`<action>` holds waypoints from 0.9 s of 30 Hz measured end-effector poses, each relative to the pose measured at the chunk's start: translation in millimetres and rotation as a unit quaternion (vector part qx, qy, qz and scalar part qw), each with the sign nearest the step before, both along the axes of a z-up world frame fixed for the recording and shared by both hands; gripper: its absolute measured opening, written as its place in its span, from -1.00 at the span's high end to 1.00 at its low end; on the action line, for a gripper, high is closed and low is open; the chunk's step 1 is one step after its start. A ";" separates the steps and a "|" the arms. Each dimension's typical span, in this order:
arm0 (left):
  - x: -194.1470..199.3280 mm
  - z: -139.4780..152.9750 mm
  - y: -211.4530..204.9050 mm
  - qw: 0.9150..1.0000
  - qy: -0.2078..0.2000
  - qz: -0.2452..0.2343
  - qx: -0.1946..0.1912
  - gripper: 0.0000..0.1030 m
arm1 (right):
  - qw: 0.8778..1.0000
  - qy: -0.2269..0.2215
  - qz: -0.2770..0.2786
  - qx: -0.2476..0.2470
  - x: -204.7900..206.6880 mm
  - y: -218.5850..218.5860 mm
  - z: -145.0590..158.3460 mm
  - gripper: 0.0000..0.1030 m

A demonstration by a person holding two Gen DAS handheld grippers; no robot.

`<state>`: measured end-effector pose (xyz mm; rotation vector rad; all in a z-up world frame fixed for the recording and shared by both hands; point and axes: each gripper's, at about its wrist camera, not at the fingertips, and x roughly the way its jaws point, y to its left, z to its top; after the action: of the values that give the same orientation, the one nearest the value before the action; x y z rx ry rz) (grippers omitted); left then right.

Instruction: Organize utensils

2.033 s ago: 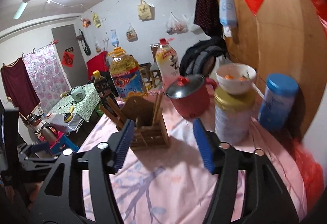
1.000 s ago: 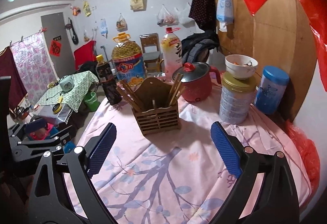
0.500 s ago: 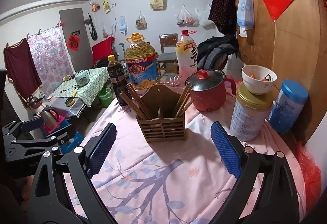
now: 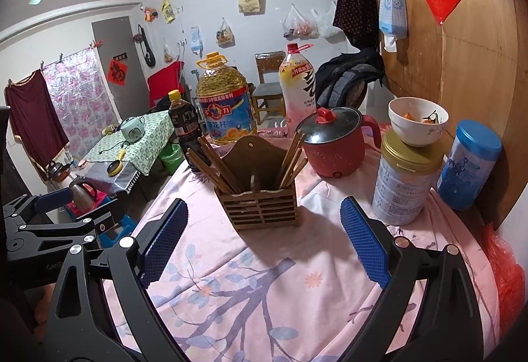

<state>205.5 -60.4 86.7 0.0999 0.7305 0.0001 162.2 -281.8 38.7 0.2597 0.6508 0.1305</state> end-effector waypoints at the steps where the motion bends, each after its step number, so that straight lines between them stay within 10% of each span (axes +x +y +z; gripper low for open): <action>1: 1.5 -0.7 0.0 1.000 0.001 0.000 -0.001 -0.89 | 1.000 0.001 -0.001 0.000 1.3 0.6 -0.6 -0.76; 27: 17.3 -1.2 -2.0 1.000 -0.012 -0.009 0.002 -0.89 | 1.000 0.008 -0.007 0.002 17.3 1.9 -7.0 -0.76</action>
<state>222.8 -62.4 85.5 0.1098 0.7051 -0.0135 179.5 -279.9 31.7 0.2699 0.6652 0.1163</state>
